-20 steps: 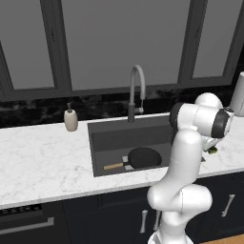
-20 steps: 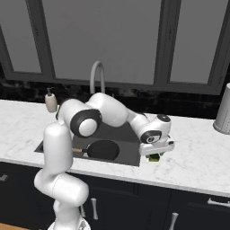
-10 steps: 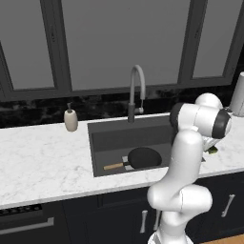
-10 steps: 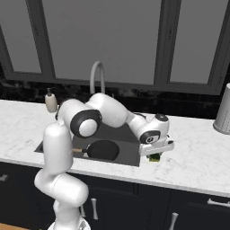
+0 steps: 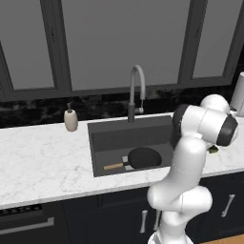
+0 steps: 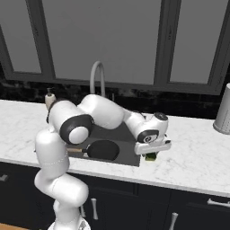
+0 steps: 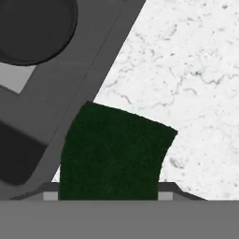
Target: Pick the pan and sponge and place them into the sink. Then turn on the water.
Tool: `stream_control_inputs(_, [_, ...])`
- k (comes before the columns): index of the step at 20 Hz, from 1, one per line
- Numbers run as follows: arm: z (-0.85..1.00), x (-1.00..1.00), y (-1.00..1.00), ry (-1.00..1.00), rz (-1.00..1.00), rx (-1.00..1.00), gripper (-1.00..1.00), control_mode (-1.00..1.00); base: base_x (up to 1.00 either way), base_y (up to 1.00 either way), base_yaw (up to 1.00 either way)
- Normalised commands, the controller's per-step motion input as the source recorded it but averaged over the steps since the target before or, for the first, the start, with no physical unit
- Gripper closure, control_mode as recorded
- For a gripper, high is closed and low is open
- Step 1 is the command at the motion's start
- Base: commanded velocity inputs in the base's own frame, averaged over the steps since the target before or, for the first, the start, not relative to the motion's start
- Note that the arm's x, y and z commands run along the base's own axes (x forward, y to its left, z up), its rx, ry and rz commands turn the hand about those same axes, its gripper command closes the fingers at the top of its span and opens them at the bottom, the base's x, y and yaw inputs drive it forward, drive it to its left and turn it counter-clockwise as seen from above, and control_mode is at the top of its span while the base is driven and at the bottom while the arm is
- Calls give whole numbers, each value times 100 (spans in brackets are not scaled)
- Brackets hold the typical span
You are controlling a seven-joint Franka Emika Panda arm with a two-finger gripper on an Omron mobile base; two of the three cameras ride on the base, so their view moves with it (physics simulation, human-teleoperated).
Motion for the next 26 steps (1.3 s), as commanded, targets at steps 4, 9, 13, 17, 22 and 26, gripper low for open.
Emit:
stream_control_inputs(4, [70,-21,66,-2,4,5,100,-100,0,0,0])
stream_control_inputs(9, [41,-15,97,0,4,8,100,-100,0,0,0])
stream_control_inputs(13, [5,-12,100,-2,2,11,100,-100,0,0,0])
stream_control_inputs(17, [2,0,80,-1,4,13,100,-100,0,0,0])
stream_control_inputs(22, [0,9,64,0,12,5,100,-100,0,0,0])
stream_control_inputs(26, [-6,19,38,0,11,0,100,-100,0,0,0])
